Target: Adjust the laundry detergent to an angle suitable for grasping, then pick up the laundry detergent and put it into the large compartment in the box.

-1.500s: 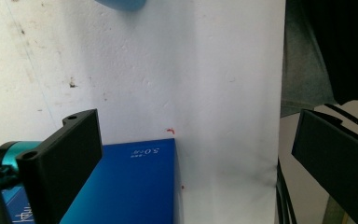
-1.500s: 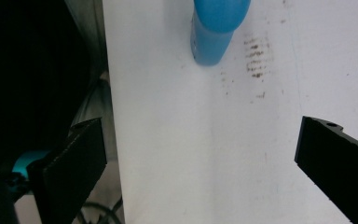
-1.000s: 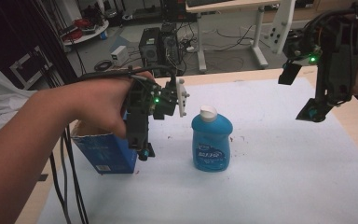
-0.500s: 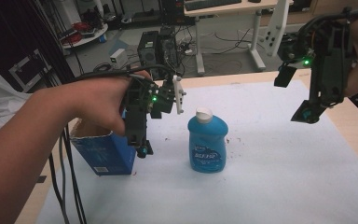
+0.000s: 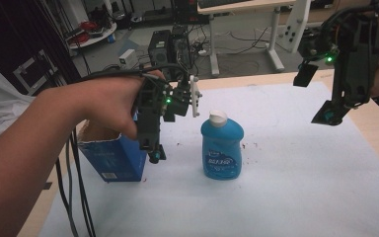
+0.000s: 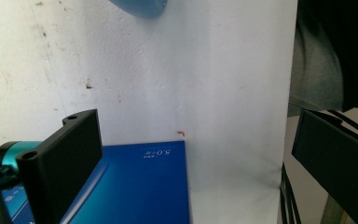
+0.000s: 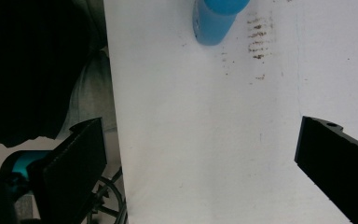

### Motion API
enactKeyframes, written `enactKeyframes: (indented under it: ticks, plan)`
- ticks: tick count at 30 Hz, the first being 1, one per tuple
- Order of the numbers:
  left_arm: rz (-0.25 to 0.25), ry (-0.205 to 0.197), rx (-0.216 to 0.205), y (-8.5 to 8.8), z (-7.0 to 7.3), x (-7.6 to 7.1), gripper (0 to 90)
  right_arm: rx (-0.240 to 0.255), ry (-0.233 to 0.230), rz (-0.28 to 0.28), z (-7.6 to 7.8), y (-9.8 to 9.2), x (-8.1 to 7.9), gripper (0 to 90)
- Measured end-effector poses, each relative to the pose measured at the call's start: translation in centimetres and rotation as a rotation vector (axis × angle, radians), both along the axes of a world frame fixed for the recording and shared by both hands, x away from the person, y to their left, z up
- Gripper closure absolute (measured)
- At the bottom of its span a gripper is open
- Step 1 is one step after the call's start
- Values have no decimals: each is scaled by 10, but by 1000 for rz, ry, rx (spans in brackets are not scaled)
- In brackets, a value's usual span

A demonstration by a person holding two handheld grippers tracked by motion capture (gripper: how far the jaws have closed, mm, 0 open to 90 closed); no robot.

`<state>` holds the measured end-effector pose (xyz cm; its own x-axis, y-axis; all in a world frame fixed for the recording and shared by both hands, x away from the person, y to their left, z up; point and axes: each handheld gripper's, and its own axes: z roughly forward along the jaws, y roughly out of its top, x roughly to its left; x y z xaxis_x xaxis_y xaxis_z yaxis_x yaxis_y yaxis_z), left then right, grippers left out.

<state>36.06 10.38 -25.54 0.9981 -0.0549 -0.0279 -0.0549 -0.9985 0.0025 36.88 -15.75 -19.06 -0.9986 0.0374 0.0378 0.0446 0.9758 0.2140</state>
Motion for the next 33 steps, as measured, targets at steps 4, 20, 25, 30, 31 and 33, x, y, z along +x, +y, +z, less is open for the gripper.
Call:
enactKeyframes:
  ticks: [4,20,25,30,31,33]
  plan:
    - [2,3,1,1,0,0,17,4,0,9,1,1,-3,15]
    - [17,-29,-61,3,10,6,17,-9,-2,-4,-1,-5,-8,15]
    - [16,-41,-59,-3,18,10,17,-2,-8,-18,0,-11,-7,15]
    - [9,-46,-66,-13,28,13,17,2,-11,-17,1,-14,-9,15]
    - [10,-48,-68,-15,29,14,17,2,-10,-19,2,-14,-10,15]
    - [5,-47,-76,-21,32,15,17,3,-13,-22,2,-15,-11,15]
